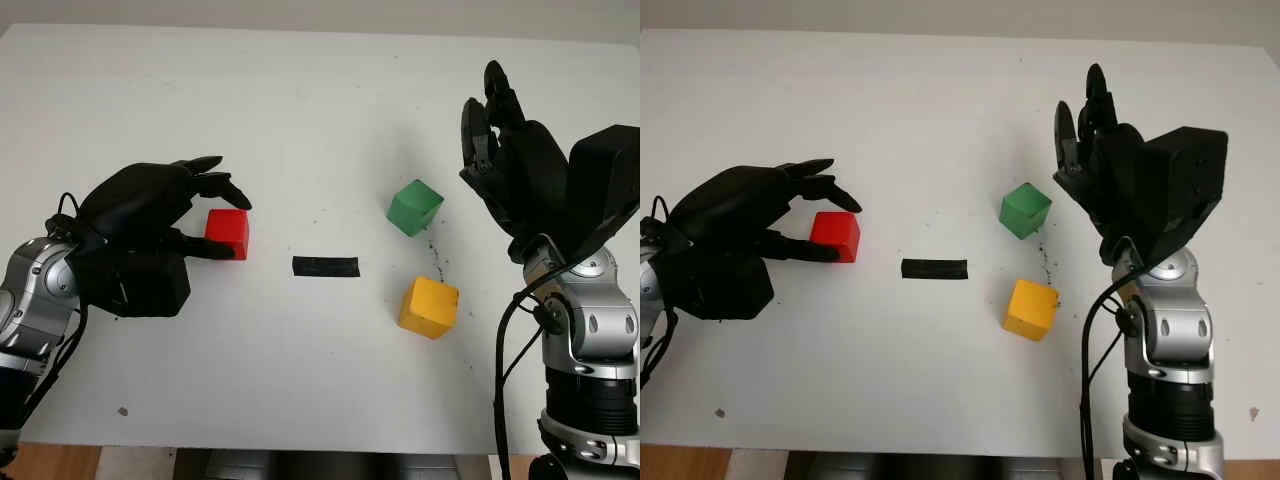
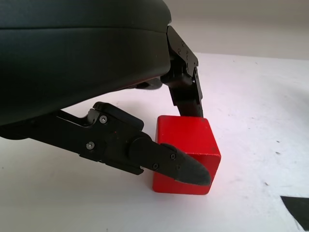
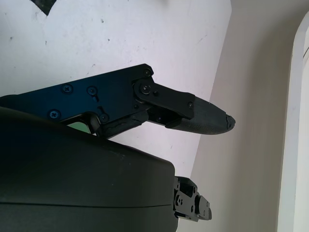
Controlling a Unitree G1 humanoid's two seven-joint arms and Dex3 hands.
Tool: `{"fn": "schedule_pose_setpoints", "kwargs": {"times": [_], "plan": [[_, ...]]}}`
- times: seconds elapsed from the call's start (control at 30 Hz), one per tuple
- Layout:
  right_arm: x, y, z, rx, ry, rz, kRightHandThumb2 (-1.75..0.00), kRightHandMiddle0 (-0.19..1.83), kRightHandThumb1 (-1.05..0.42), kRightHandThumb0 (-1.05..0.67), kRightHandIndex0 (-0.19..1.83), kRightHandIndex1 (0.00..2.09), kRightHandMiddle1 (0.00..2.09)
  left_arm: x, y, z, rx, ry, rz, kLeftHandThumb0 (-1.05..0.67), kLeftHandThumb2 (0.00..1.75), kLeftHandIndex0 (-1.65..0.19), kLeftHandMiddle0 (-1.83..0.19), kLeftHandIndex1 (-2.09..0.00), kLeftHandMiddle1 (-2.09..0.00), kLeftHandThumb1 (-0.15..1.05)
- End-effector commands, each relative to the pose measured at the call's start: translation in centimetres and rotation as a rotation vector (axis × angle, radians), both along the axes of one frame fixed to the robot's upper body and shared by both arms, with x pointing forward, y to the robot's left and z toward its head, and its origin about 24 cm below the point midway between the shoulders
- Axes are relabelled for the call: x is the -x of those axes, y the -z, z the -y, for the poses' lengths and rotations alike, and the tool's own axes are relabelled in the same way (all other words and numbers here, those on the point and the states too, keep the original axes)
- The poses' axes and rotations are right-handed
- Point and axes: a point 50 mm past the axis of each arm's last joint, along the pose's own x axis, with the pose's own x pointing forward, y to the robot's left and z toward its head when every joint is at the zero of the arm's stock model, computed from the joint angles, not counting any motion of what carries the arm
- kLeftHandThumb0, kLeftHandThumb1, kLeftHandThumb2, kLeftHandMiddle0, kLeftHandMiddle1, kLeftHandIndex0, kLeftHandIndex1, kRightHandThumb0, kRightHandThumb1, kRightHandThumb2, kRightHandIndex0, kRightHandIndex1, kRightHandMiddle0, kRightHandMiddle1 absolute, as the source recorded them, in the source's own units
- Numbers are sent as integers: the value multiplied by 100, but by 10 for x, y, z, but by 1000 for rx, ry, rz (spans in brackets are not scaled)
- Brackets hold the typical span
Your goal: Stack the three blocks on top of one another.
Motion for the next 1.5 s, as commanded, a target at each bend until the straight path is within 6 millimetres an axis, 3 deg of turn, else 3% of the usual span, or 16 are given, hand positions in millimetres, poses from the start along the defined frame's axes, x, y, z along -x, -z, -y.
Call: {"fn": "schedule_pose_setpoints", "kwargs": {"times": [0.0,0.47,0.67,0.87,1.0,1.23,1.47], "plan": [[3,-4,2,6,5,20,-70,-19,-105,-65,-19,0,0,2,1,-1,-30,-7,9,-44,5,-35,-37,-139,-10,99],[3,-4,2,5,2,23,-70,-19,-105,-64,-19,0,0,5,-1,7,-255,-9,97,-51,6,-32,-40,-154,-11,100],[3,-3,1,-5,11,18,-69,-19,-105,-64,-19,0,0,13,-13,17,-261,52,235,-53,7,-24,-39,-173,-11,104],[4,-4,0,1,3,22,-69,-19,-105,-65,-19,0,0,21,-27,30,-301,117,369,-52,9,-17,-31,-174,-7,105],[4,-4,0,-1,3,21,-70,-19,-105,-64,-19,0,0,25,-30,39,-243,169,404,-51,11,-8,-31,-180,-7,105],[4,-4,0,-8,3,22,-70,-19,-105,-63,-19,0,0,21,-31,51,-121,225,328,-49,19,-10,-30,-180,-8,105],[4,-3,-1,-7,1,20,-70,-19,-105,-63,-19,0,0,12,-28,70,67,271,235,-48,16,-24,-36,-172,-15,105]]}}
